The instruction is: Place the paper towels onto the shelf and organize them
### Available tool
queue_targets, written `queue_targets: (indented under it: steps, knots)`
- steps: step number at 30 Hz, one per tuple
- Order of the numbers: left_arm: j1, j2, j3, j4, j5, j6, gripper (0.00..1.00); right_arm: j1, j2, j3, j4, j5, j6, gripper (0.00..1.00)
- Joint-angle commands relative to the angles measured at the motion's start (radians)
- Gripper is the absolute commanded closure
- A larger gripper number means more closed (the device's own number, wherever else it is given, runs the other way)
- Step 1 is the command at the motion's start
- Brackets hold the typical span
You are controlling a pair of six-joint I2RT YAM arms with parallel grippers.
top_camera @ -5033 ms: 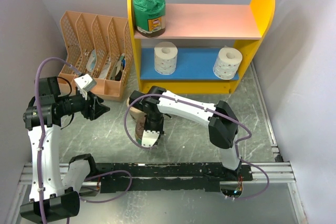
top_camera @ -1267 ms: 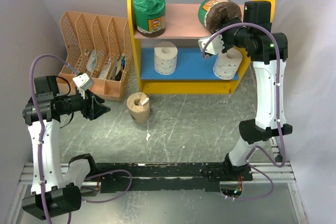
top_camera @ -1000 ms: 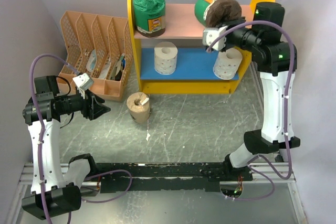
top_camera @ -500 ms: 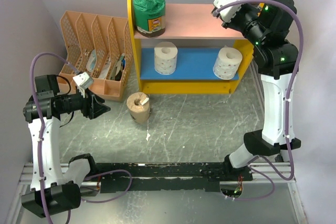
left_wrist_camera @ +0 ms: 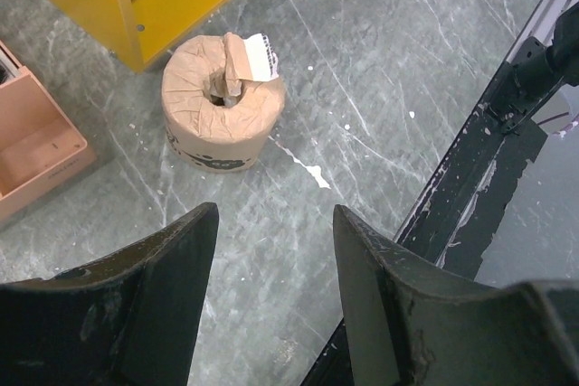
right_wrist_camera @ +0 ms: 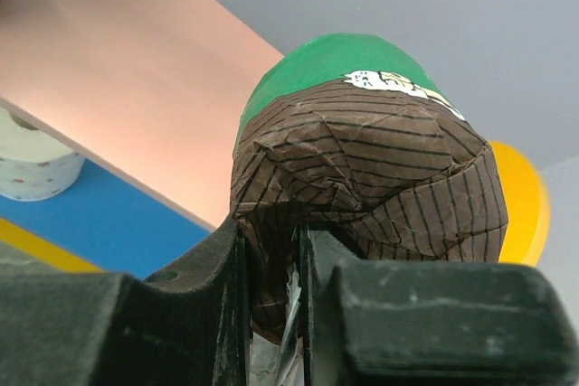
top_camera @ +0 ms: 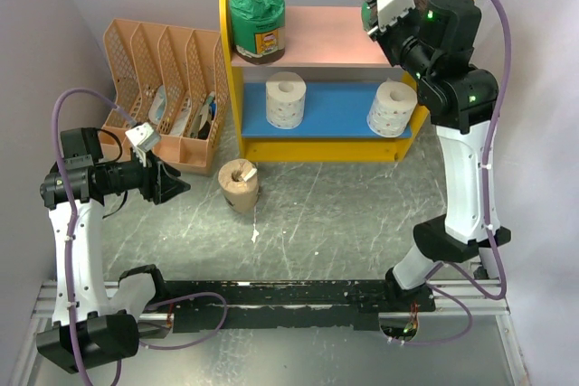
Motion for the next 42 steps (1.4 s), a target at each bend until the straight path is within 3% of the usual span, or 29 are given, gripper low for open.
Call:
queue_targets:
  steps: [1, 10, 20, 23, 26, 29, 42]
  knots:
    - [0.013, -0.003, 0.016, 0.027, 0.011, -0.009, 0.35, -0.015, -0.044, -0.047, 0.028, 0.062, 0.136, 1.00]
    - [0.023, 0.003, 0.018, 0.028, 0.014, -0.012, 0.35, -0.033, -0.082, -0.108, -0.017, 0.036, 0.148, 1.00]
    - [0.027, 0.014, 0.023, 0.019, 0.022, -0.006, 0.35, -0.041, -0.086, -0.061, -0.006, 0.010, 0.134, 1.00]
    - [0.029, 0.010, 0.021, 0.021, 0.021, -0.009, 0.35, -0.041, -0.043, 0.043, -0.055, 0.006, 0.135, 0.87]
    - [0.031, 0.008, 0.021, 0.023, 0.021, -0.009, 0.34, -0.038, 0.016, 0.156, -0.113, 0.002, 0.137, 0.85]
    - [0.031, 0.013, 0.023, 0.018, 0.024, -0.003, 0.35, -0.037, -0.024, 0.068, -0.061, -0.003, 0.130, 0.84]
    - [0.035, 0.005, 0.023, 0.020, 0.023, -0.006, 0.35, -0.038, 0.008, 0.114, -0.138, -0.152, 0.189, 0.78]
